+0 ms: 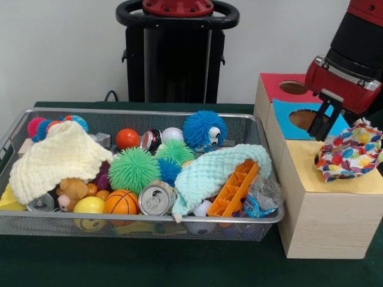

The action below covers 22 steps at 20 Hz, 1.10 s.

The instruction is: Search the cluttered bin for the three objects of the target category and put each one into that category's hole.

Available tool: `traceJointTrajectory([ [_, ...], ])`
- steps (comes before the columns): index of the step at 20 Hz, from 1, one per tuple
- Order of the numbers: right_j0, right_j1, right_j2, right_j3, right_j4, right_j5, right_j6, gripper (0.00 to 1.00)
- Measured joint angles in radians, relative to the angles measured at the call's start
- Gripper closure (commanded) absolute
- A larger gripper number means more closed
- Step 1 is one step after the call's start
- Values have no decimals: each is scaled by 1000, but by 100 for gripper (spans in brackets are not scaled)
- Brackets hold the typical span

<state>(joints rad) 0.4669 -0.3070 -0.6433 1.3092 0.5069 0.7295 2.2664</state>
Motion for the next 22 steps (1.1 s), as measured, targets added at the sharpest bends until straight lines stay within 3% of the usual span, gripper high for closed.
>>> traceJointTrajectory([
  [22, 0, 0, 0, -55, 0, 78, 0, 100],
])
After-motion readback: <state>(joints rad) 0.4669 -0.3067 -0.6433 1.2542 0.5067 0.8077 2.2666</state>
